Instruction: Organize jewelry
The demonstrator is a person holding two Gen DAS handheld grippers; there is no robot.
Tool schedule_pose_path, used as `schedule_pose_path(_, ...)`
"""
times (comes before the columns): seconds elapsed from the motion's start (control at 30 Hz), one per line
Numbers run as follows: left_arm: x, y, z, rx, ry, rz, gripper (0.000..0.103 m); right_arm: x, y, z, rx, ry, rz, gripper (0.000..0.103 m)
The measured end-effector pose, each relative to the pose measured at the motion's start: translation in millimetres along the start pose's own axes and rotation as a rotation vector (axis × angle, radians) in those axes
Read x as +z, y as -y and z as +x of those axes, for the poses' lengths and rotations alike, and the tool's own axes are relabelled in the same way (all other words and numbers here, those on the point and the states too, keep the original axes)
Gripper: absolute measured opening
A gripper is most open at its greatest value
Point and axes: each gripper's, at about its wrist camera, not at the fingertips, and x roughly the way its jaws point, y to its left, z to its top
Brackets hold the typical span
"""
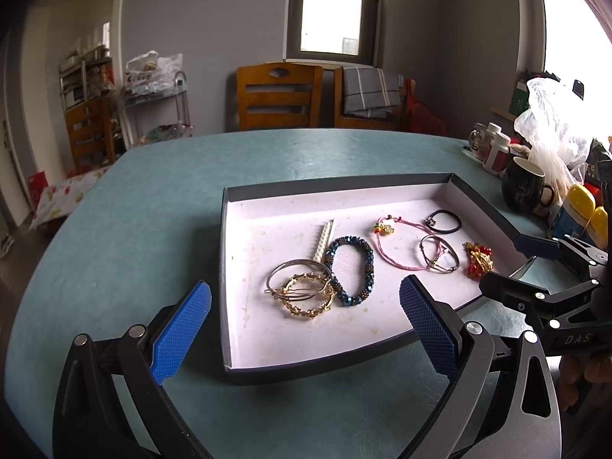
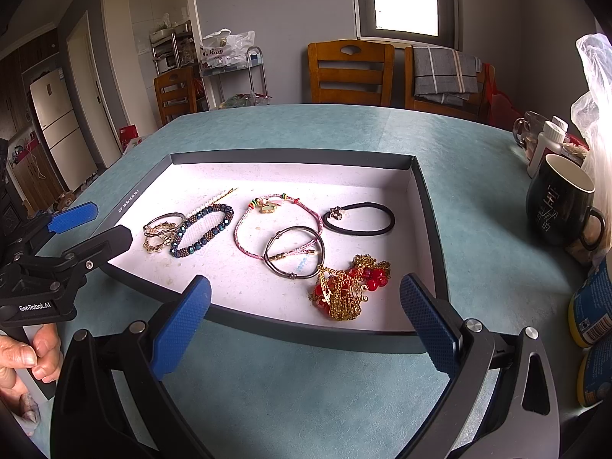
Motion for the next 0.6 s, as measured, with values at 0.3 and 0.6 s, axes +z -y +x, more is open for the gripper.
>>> schedule_pose_path(0.3,-1.7,8.6,-3.1,0.0,0.025,0.038,0.101,0.0,0.1,0.0,0.0,0.0,0.001,0.098)
schedule_pose_path(0.6,-1.7,8.5,-1.3,0.002,0.014,0.03,0.101,0.1,0.0,-0.2,0.0,0.0,0.0,0.098)
